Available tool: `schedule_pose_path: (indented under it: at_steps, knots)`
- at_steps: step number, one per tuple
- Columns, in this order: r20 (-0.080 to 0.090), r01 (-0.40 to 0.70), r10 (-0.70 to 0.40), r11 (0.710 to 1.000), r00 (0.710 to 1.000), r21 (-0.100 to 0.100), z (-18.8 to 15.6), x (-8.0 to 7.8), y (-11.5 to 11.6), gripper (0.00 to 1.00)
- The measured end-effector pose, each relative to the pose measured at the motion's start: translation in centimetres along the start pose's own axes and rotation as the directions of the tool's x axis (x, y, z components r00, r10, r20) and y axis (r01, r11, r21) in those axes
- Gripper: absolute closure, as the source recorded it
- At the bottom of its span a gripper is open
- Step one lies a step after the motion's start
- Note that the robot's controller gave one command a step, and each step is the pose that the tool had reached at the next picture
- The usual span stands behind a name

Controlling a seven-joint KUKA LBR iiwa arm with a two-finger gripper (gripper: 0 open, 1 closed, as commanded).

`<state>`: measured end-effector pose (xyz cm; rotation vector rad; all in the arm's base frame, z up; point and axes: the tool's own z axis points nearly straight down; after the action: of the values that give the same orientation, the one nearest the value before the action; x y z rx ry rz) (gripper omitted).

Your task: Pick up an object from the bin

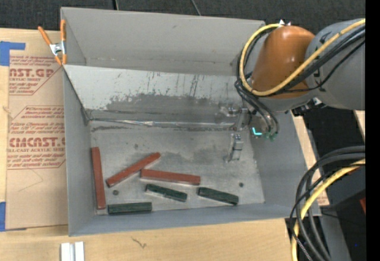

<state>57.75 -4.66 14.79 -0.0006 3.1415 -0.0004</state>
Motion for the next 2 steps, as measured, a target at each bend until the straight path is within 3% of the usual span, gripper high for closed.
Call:
schedule_pose_path:
  at_steps: [1, 2]
  knots:
    - [0.002, 0.000, 0.000, 1.000, 1.000, 0.000, -0.1, -0.1, 0.0, 0.00]
    - [0.011, -0.068, 0.068, 0.998, 0.998, -0.001, 2.5, 0.2, -0.4, 0.00]
